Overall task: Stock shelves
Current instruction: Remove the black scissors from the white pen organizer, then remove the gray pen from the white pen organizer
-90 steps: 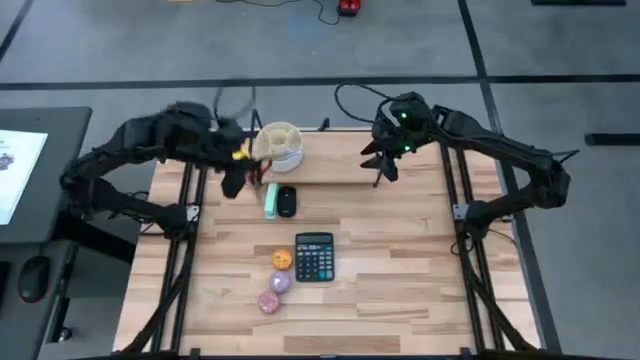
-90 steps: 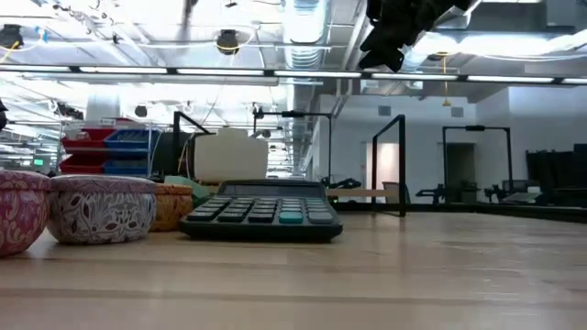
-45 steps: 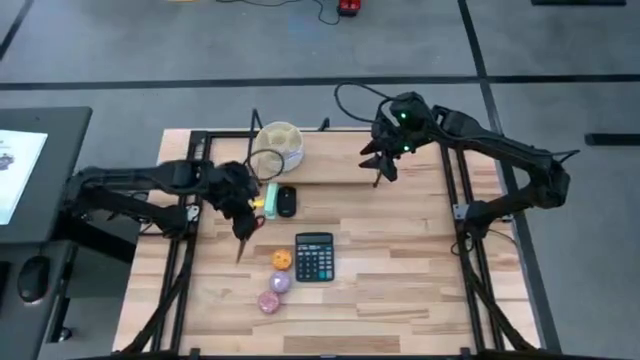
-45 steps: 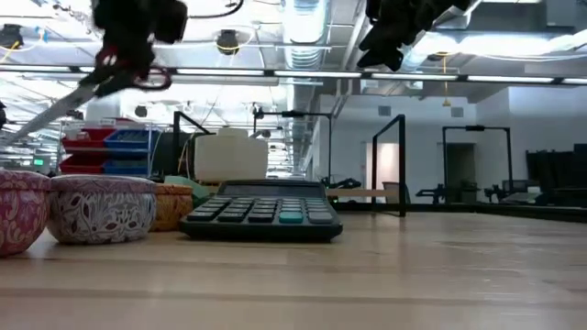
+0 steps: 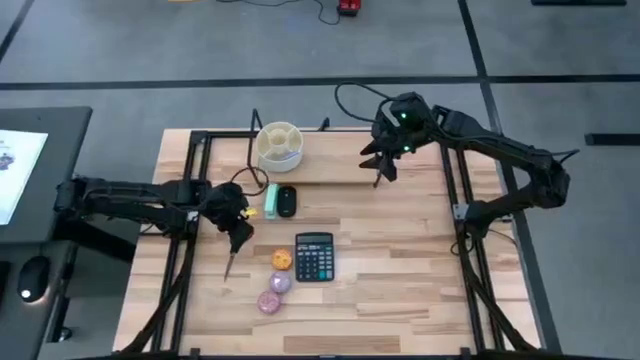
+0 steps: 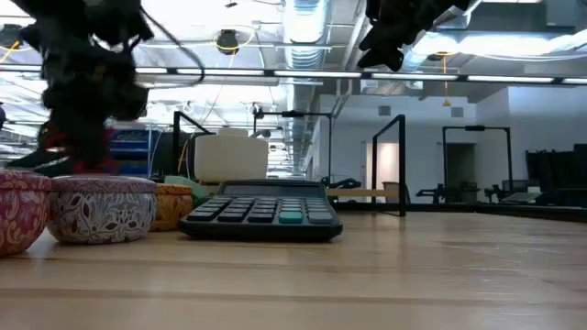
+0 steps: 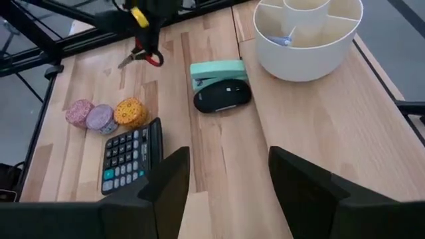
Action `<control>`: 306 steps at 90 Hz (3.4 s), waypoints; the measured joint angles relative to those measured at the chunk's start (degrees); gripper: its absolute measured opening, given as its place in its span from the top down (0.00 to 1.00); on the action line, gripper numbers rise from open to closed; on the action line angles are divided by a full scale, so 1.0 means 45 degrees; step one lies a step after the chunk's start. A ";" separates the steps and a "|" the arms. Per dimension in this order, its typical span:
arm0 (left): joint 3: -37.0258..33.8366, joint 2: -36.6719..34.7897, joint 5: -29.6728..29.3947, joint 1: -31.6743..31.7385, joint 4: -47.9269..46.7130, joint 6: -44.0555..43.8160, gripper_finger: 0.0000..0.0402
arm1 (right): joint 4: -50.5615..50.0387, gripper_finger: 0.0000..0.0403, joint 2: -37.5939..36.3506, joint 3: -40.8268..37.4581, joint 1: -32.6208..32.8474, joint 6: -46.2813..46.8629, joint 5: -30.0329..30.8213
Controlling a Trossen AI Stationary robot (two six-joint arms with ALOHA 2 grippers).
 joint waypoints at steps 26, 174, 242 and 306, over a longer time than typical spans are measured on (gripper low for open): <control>-0.0067 0.0021 -0.1477 0.0533 -0.2314 0.0943 0.95 | 0.0005 0.52 0.0000 0.0000 0.0022 0.0035 0.0000; 0.4758 0.0024 -0.5620 0.3245 -0.4072 0.5442 0.59 | 0.0198 0.52 0.0000 0.0000 0.0593 0.0024 0.0005; 0.6566 0.1860 -0.7883 0.0460 0.0286 0.6761 0.59 | 0.5484 0.52 0.0000 0.0000 0.0554 -0.0005 0.0005; 0.6659 0.2958 -0.9413 -0.0329 0.4909 0.7635 0.59 | 0.6794 0.52 -0.0107 0.1423 0.0554 0.1364 0.0005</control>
